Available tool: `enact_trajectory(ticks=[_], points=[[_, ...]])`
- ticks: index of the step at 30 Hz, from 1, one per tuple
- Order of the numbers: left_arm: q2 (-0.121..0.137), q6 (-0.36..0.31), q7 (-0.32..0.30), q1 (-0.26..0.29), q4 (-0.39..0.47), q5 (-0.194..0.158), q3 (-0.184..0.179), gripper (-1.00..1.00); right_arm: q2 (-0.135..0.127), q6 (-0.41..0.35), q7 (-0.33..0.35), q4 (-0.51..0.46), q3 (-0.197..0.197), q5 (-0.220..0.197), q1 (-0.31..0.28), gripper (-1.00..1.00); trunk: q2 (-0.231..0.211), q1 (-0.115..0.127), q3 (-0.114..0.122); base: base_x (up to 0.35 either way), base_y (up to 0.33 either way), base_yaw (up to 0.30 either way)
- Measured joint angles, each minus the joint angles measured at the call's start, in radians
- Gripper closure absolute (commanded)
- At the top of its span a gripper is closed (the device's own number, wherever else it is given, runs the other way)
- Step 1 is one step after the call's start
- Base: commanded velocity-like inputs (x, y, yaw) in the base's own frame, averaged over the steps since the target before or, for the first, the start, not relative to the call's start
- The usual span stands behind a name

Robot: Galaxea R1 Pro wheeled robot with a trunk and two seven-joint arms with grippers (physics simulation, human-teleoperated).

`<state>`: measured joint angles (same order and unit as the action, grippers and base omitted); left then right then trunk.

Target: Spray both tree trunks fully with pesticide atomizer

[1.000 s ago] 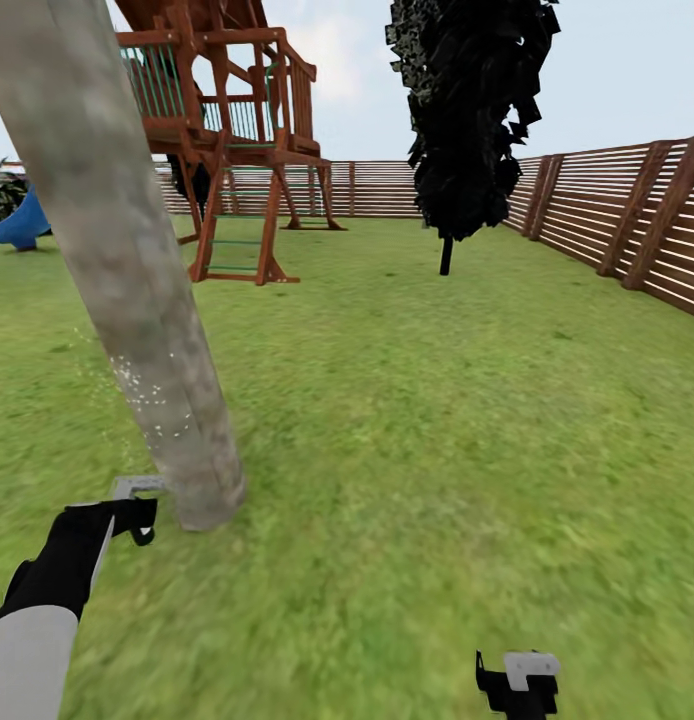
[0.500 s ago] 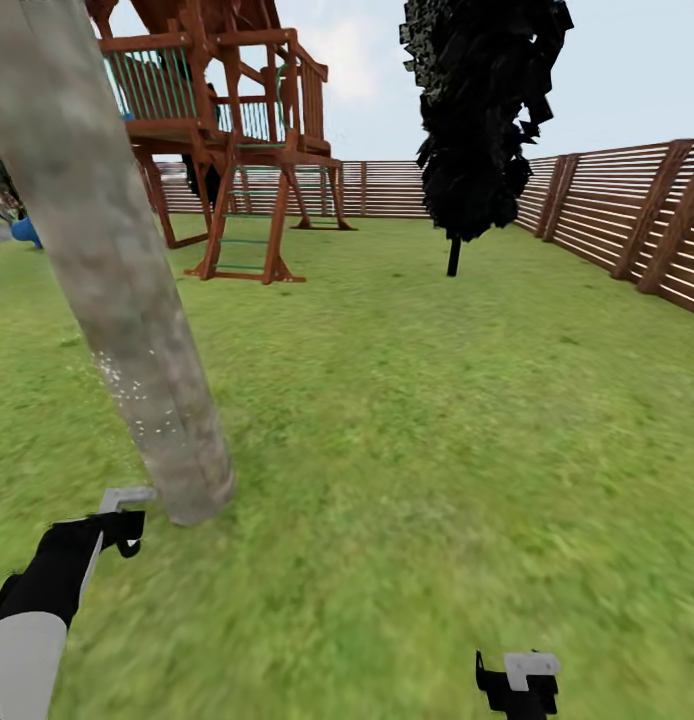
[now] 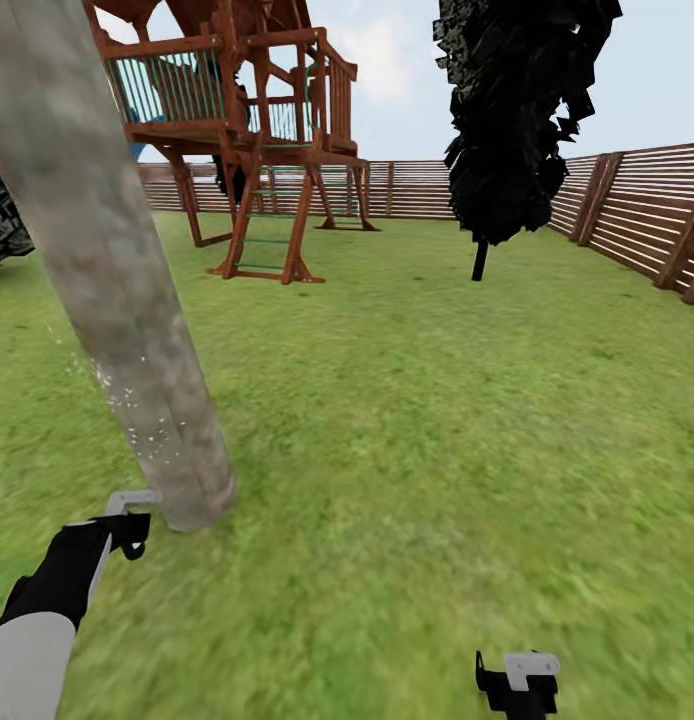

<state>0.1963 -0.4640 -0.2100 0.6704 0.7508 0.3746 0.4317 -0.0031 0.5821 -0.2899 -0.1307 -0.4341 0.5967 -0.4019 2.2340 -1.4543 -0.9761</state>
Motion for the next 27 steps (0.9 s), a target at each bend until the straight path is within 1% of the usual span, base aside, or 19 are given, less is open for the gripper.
enact_trajectory(ticks=[3,4,5,7,9,11,14,15,18,20,23,27], points=[[-0.012,0.001,0.017,0.0,-0.008,-0.001,-0.006,1.0,0.0,0.0,0.0,0.0,0.0,0.0,0.0,-1.0,0.0,0.0,0.0,0.136,-0.236,0.211],[-0.02,0.001,0.037,0.0,-0.009,-0.004,-0.007,1.0,0.0,0.001,0.0,0.0,0.0,0.0,0.0,-1.0,0.0,0.0,0.0,0.032,-0.263,0.268],[-0.033,0.0,0.053,0.0,-0.009,-0.007,-0.008,1.0,0.0,0.0,0.0,0.0,0.0,0.0,0.0,-1.0,0.0,0.0,0.0,0.016,-0.265,0.273],[-0.046,0.001,0.062,0.0,-0.009,-0.007,-0.008,1.0,0.0,0.0,0.0,0.0,0.0,0.0,0.0,-1.0,0.0,0.0,0.0,0.007,-0.267,0.276],[-0.046,0.001,0.065,0.0,-0.008,-0.007,-0.007,1.0,0.0,0.0,0.0,0.0,0.0,0.0,0.0,-1.0,0.0,0.0,0.0,0.002,-0.267,0.277],[-0.036,0.001,0.065,0.0,-0.008,-0.006,-0.001,1.0,0.0,0.0,0.0,0.0,0.0,0.0,0.0,-1.0,0.0,0.0,0.0,0.0,-0.268,0.27],[-0.009,0.001,0.065,0.0,-0.008,-0.005,0.0,1.0,0.0,0.0,0.0,-0.001,0.0,0.0,0.0,-1.0,0.0,0.0,0.0,0.0,-0.268,0.075],[-0.009,0.001,0.065,0.0,-0.008,-0.009,-0.001,1.0,0.0,0.001,0.0,0.0,0.0,0.0,0.0,-1.0,0.0,0.0,0.0,0.0,-0.268,0.009],[-0.021,0.001,0.066,0.0,-0.009,-0.009,-0.005,1.0,0.0,0.001,0.0,-0.001,0.0,0.0,0.0,-1.0,0.0,0.0,0.0,0.0,-0.268,0.002],[-0.033,0.001,0.066,0.0,-0.009,-0.01,-0.007,1.0,0.0,0.001,0.0,-0.001,0.0,0.0,0.0,-1.0,0.0,0.0,0.0,0.0,-0.268,0.037],[-0.04,0.001,0.066,0.0,-0.008,-0.008,-0.006,1.0,0.0,0.001,0.0,0.0,0.0,0.0,0.0,-1.0,0.0,0.0,0.0,0.0,-0.268,0.206],[-0.04,0.001,0.066,0.0,-0.008,-0.009,-0.005,1.0,0.0,0.001,0.0,-0.001,0.0,0.0,0.0,-1.0,0.0,0.0,0.0,0.0,-0.268,0.272]])
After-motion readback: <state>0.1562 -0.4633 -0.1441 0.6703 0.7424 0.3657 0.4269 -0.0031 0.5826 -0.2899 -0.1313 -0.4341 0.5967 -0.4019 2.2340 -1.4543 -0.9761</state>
